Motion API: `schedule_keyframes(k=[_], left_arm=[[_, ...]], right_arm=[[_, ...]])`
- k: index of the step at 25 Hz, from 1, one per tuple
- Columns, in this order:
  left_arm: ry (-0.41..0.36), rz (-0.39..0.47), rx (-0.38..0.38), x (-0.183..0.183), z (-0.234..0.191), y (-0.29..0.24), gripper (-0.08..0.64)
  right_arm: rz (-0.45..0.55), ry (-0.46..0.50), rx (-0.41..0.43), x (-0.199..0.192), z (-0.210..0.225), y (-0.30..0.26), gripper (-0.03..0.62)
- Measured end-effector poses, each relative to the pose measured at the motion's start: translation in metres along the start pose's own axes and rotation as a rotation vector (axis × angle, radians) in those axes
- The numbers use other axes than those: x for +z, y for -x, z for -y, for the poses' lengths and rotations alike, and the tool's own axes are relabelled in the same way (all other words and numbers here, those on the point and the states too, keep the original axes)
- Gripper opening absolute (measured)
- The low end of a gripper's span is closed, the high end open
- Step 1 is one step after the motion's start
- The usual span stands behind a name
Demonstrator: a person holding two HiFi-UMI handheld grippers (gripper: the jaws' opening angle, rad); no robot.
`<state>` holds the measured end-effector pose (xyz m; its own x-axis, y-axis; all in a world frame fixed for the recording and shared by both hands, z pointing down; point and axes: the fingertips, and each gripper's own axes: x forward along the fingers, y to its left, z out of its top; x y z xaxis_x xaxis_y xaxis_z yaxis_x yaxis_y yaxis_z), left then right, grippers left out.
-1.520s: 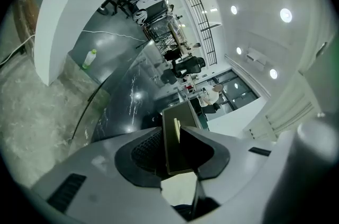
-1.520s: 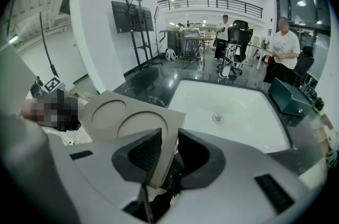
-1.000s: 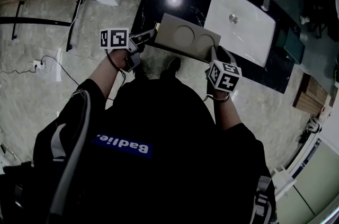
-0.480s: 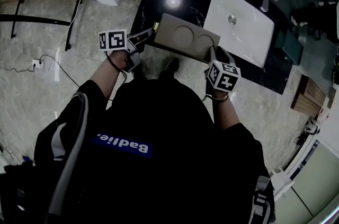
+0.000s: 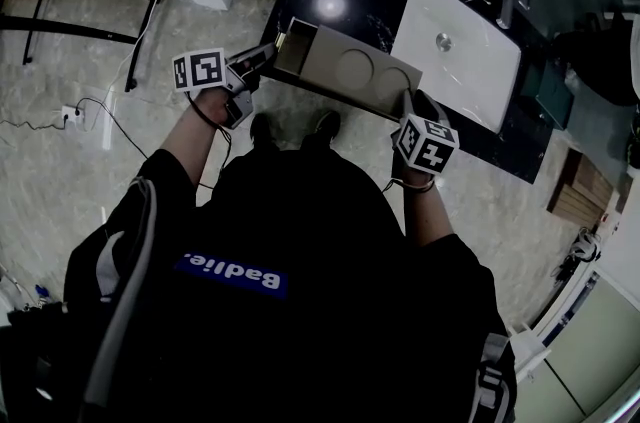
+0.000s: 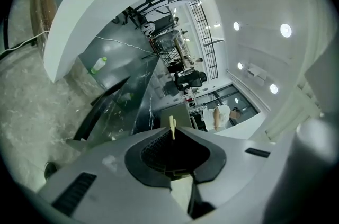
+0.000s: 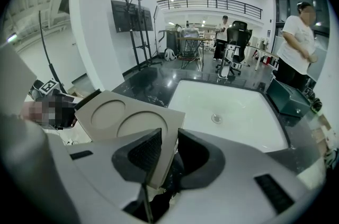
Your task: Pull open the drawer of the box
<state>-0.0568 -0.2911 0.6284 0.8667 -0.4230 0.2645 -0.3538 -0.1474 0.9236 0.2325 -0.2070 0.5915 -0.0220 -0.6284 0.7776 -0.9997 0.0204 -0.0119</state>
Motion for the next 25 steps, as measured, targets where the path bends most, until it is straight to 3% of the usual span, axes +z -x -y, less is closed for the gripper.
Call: schedule_keyframes(k=[17, 22, 25], left_arm=[[0.011, 0.059, 0.048, 0.017, -0.018, 0.026, 0.025], [-0.037, 0.056, 0.076, 0.017, -0.016, 0.029, 0.026], [-0.027, 0.087, 0.089, 0.023, -0.02, 0.041, 0.026]], right_arm=[[0.003, 0.009, -0.041, -0.001, -0.001, 0.002, 0.08], [0.011, 0.013, -0.064, -0.001, -0.001, 0.002, 0.08], [0.021, 0.013, -0.077, -0.002, -0.001, 0.002, 0.08]])
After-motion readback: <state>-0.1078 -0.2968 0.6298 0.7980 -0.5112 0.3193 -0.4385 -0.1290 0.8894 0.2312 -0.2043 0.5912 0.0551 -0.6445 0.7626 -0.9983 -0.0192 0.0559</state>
